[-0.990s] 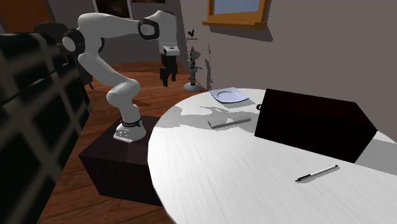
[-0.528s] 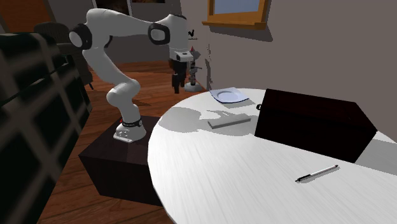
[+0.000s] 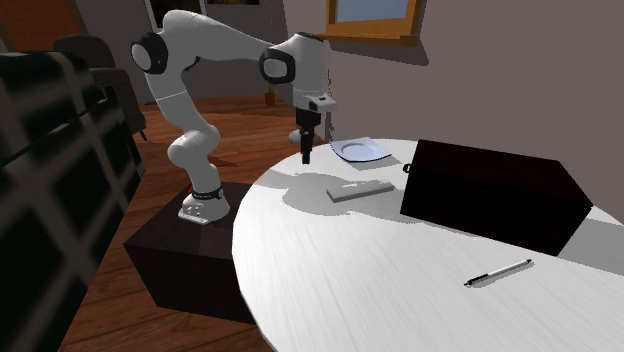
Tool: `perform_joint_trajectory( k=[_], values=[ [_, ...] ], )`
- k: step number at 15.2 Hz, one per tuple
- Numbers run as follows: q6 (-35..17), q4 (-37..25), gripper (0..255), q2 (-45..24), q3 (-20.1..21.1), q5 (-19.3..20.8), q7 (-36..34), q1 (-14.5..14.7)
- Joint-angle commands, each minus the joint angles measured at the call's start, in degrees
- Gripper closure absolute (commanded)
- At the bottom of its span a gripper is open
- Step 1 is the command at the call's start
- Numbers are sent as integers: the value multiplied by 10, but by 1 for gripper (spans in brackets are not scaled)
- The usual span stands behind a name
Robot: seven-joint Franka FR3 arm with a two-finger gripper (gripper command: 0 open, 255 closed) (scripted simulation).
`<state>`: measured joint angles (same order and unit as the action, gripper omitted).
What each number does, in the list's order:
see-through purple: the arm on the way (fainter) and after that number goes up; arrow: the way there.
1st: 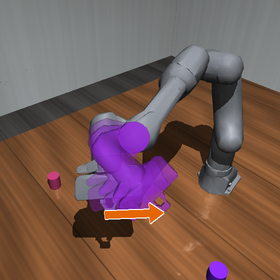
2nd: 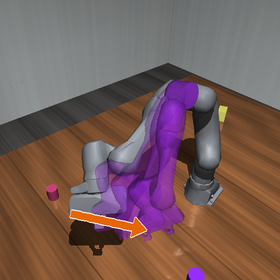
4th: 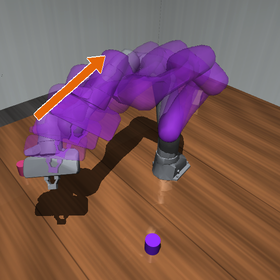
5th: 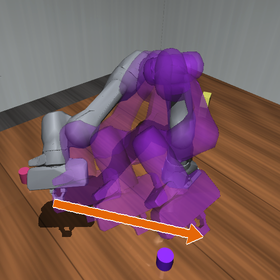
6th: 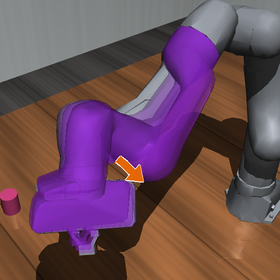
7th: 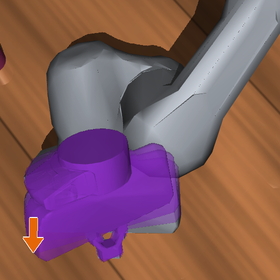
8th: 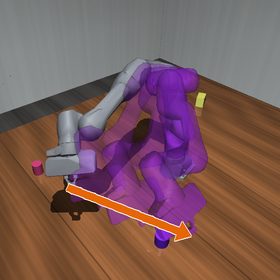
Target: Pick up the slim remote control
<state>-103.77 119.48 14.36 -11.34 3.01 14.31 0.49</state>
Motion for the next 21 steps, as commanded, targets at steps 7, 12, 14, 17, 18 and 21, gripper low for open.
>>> perform_joint_trajectory(
  k=[7, 12, 14, 17, 18, 21],
  values=[
    [-14, -169, 0, -181, -25, -43, 117, -3],
    [6, -311, 0, -304, -24, -77, 182, -19],
    [19, -368, 0, -348, -20, -87, 200, -27],
    [-4, -346, 0, -349, -19, -87, 201, -27],
    [-11, -339, 0, -350, -19, -88, 201, -27],
    [-33, -320, 0, -352, -18, -89, 202, -26]
  ],
)
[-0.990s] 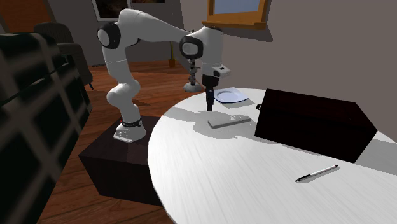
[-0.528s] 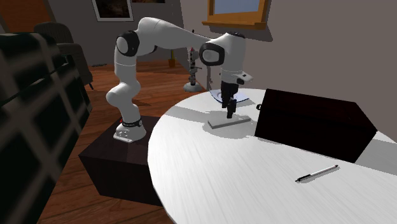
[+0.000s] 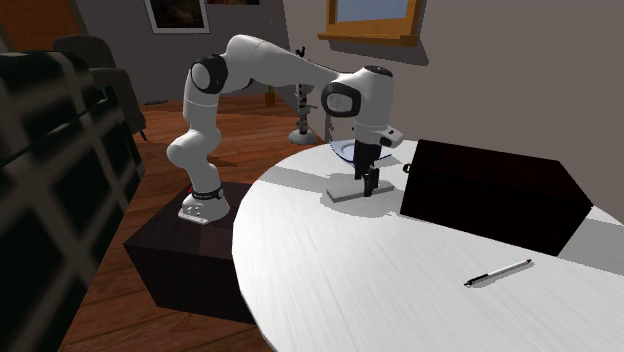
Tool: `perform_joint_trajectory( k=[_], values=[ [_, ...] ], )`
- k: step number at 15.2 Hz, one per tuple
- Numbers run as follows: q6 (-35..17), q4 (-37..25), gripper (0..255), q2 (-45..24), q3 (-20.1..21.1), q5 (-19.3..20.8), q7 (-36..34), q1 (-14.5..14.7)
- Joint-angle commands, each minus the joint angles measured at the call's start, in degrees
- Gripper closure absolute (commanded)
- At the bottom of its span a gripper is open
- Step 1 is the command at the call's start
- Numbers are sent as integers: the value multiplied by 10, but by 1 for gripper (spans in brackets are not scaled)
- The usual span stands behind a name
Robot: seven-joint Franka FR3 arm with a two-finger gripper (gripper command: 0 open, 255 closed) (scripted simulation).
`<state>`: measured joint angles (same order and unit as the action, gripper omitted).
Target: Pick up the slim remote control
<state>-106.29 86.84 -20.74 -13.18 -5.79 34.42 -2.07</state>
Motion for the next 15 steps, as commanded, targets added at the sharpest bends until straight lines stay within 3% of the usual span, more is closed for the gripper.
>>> perform_joint_trajectory(
  k=[1, 2, 3, 12, 15],
  values=[
    [-12, 10, 0, -2, 0, -1, 1, 0],
    [-12, 10, 0, -2, 0, -1, 1, 0],
    [-13, 11, 255, -1, 0, -1, 1, 0],
    [-12, 10, 255, -2, 0, -1, 1, 0],
    [10, -9, 255, 1, 0, 0, 0, -1]
  ],
)
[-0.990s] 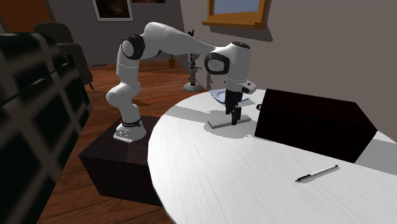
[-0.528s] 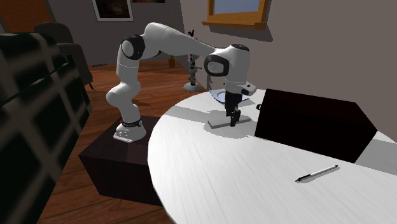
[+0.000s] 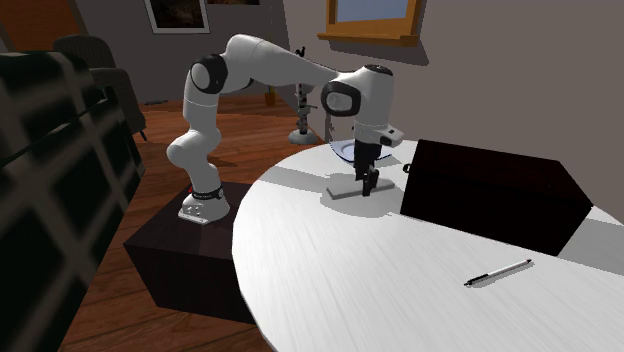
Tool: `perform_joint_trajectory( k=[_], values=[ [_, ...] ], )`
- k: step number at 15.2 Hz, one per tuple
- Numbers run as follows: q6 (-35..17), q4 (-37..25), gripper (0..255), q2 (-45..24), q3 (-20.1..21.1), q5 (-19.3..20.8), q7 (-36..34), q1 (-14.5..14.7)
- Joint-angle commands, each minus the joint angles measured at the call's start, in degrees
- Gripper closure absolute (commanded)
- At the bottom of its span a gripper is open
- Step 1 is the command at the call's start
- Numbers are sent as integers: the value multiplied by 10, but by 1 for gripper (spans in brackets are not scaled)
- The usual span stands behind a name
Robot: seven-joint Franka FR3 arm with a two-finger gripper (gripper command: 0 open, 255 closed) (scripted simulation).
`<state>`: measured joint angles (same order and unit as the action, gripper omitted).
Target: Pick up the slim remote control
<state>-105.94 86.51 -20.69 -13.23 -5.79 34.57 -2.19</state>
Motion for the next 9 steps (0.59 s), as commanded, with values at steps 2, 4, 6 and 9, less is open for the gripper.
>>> perform_joint_trajectory(
  k=[2, 4, 6, 9],
  values=[
    [21, -19, 255, 2, 0, 1, -2, 0],
    [36, -34, 255, 2, -1, 1, -2, -1],
    [51, -49, 255, 3, -1, 2, -3, -1],
    [75, -73, 255, 2, -1, 2, -4, -3]
  ],
)
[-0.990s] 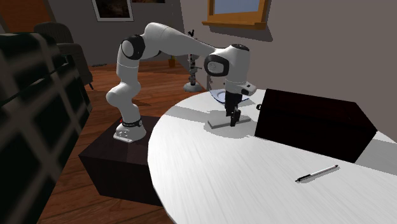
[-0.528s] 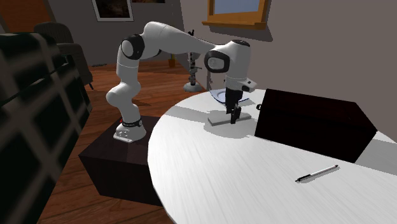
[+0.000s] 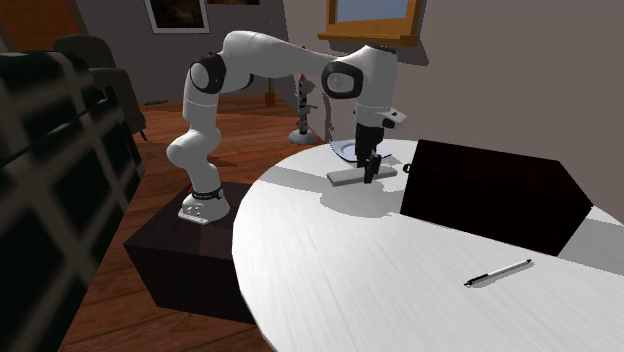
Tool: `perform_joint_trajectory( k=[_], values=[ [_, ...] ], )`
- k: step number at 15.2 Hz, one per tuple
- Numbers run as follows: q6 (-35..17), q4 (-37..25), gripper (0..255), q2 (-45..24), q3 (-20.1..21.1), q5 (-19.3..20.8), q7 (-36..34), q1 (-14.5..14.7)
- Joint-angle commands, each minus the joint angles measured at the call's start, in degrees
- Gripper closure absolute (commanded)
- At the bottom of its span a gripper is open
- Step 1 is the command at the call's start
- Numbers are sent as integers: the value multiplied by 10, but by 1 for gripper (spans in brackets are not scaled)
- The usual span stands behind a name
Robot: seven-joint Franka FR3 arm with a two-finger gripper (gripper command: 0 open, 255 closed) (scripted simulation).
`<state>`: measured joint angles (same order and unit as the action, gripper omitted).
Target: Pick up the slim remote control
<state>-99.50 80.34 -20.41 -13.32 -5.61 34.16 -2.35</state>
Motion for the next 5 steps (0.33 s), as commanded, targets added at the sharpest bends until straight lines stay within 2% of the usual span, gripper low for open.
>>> perform_joint_trajectory(
  k=[1, 5],
  values=[
    [18, -20, 255, -2, 0, 0, 0, -2],
    [36, -40, 255, -4, -1, -1, 0, -3]
  ],
)
